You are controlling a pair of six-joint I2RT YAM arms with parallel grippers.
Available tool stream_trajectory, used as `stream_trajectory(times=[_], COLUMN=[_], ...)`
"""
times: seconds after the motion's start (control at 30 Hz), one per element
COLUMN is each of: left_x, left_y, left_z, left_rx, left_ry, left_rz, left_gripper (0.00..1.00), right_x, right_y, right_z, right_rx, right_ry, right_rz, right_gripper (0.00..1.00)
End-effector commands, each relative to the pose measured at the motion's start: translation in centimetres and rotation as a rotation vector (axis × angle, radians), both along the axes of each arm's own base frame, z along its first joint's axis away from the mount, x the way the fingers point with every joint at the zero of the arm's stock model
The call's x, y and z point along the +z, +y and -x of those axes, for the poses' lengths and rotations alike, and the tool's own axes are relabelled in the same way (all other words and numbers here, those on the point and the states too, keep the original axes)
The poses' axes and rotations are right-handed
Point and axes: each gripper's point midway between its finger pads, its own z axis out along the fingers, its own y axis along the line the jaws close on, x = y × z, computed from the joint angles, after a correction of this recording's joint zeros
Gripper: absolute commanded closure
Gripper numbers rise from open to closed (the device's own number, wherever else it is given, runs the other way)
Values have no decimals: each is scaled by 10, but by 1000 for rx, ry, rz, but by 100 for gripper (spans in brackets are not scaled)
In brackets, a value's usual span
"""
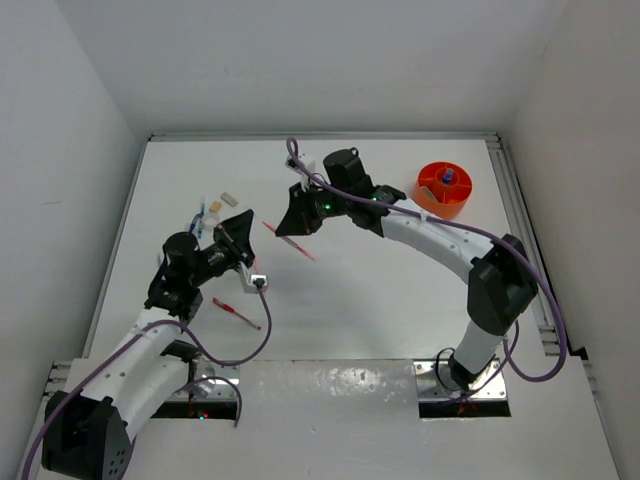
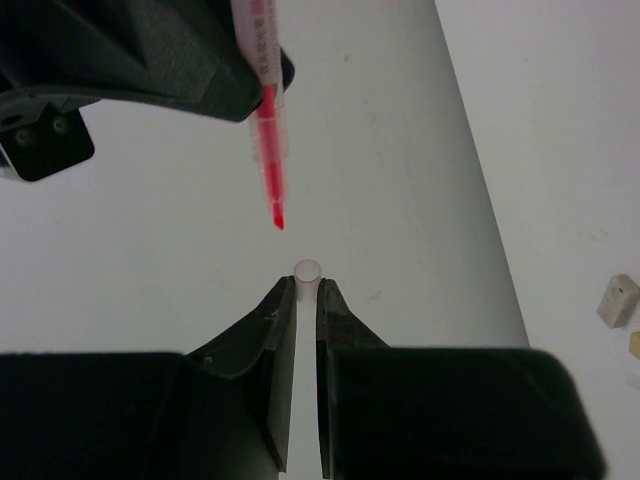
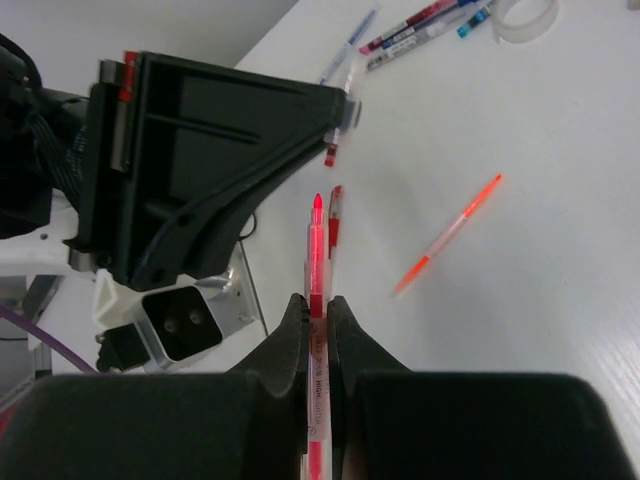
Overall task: Sort the stationery into containers
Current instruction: Close the pen cap on the pen.
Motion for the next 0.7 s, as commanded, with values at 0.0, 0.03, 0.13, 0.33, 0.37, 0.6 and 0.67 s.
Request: stream_trajectory(times=[0.0, 0.03, 0.13, 0.33, 0.37, 0.6, 0.67], left_x=[17, 16, 18, 19, 20, 23, 24], left_y=[-8, -8, -8, -6, -6, 0, 1], left_z=[4, 5, 5, 3, 3, -3, -3], left_rx=[-42, -45, -43, -31, -29, 12, 16], left_ry=[-75, -72, -71, -64, -64, -48, -47], left_rz=[-37, -38, -27, -12, -10, 19, 23], left_gripper=[100, 100, 100, 100, 100, 100, 100], right_x=[40, 41, 40, 34, 33, 27, 27], right_y=[16, 18, 22, 26, 27, 23, 23], right_z=[0, -1, -5, -11, -11, -10, -11], right_rx=[27, 28, 22, 23, 22, 18, 15], right_ry=[-67, -67, -57, -52, -51, -48, -50], right_rz=[-109, -112, -109, -102, -100, -84, -84], right_gripper=[100, 100, 100, 100, 100, 100, 100])
